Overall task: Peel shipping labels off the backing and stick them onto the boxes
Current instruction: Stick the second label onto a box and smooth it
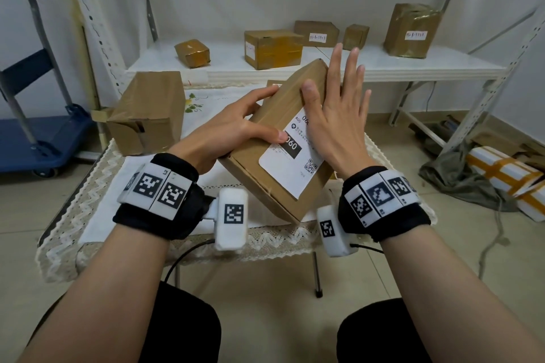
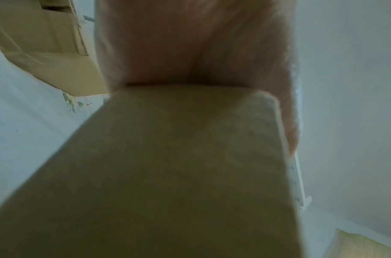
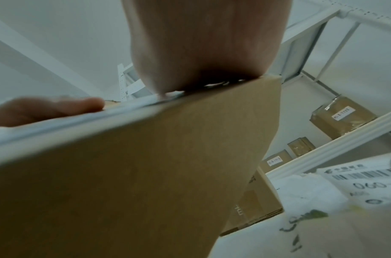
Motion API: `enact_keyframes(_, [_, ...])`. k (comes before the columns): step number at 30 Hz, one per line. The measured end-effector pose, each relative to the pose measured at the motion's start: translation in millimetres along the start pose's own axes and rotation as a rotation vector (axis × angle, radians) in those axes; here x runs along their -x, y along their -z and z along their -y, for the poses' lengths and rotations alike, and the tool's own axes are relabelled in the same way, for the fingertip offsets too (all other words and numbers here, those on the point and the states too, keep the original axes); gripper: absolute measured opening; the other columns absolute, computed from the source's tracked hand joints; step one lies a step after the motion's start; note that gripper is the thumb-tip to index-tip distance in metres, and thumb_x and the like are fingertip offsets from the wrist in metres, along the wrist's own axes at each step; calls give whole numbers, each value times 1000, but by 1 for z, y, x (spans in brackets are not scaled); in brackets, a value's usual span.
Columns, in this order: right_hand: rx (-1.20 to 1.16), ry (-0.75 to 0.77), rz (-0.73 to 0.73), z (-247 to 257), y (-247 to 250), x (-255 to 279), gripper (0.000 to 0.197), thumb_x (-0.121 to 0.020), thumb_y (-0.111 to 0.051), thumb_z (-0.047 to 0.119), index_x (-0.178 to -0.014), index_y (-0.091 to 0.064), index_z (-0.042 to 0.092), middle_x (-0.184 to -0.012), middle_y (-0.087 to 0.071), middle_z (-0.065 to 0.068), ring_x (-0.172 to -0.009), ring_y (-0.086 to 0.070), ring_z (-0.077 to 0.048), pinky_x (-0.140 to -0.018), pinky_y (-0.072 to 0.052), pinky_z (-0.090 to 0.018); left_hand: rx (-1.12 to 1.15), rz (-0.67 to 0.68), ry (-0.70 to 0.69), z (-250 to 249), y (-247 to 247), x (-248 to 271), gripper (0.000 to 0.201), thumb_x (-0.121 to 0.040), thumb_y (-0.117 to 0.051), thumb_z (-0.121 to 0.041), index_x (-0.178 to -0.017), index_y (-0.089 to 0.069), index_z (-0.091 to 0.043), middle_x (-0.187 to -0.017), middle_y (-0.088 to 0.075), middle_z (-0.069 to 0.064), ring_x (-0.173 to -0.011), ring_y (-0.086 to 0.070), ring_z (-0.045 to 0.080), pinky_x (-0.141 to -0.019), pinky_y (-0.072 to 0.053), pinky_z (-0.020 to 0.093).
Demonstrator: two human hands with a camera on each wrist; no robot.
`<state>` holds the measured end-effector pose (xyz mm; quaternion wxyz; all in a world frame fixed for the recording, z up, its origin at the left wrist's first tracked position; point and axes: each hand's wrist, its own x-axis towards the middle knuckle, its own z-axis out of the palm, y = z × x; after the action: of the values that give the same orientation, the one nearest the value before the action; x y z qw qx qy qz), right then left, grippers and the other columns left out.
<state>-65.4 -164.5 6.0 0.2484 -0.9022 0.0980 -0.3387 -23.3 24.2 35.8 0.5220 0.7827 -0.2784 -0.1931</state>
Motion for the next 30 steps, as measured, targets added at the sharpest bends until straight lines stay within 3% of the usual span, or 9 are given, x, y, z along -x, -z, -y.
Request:
enact_keyframes(6, [-160, -80, 16, 1, 2, -1, 72, -107, -22, 56, -163, 14, 29, -171, 22, 0, -159, 14, -23, -125, 9, -58, 31, -29, 40, 1, 1, -1, 87, -63, -80, -43, -142, -44, -53, -128, -60, 2, -98, -75, 26, -92, -60, 47])
enact_keyframes(11, [-59, 47, 70, 9, 1, 12, 73, -107, -24, 58, -164, 11, 30, -171, 23, 1, -158, 18, -23, -124, 14, -50, 114, -107, 42, 3, 8, -4, 92, -64, -80, -40, -148, -42, -46, -128, -64, 4, -96, -76, 28, -82, -60, 40])
enact_keyframes(15, [17, 82, 105, 8, -7, 18, 75, -105, -23, 62, -164, 10, 30, -171, 22, 1, -157, 21, -24, -126, 14, -50, 110, -110, 17, 3, 5, -2, 89, -65, -82, -38, -145, -45, -47, -126, -64, 4, -96, -75, 27, -82, -60, 39])
enact_keyframes(23, [3, -40, 67, -5, 1, 1, 74, -105, -22, 63, -162, 14, 33, -170, 25, 0, -157, 20, -25, -123, 15, -52, 84, -52, -4, 0, 8, 3, 87, -65, -81, -37, -144, -46, -49, -130, -60, 3, -96, -76, 25, -86, -62, 40])
enact_keyframes(27, [-128, -141, 64, -11, 0, -6, 73, -107, -22, 59, -163, 15, 31, -171, 22, -1, -159, 13, -24, -126, 7, -58, 105, -61, 29, 2, 9, 2, 87, -64, -81, -36, -143, -47, -49, -128, -62, 4, -97, -75, 27, -85, -61, 40])
enact_keyframes(30, [-195, -122, 37, -7, 1, -4, 72, -107, -22, 57, -163, 14, 31, -171, 22, -2, -160, 9, -25, -125, 2, -62, 165, -93, 45, 5, 11, -1, 89, -64, -82, -35, -145, -46, -45, -130, -64, 6, -97, -76, 30, -84, -61, 42])
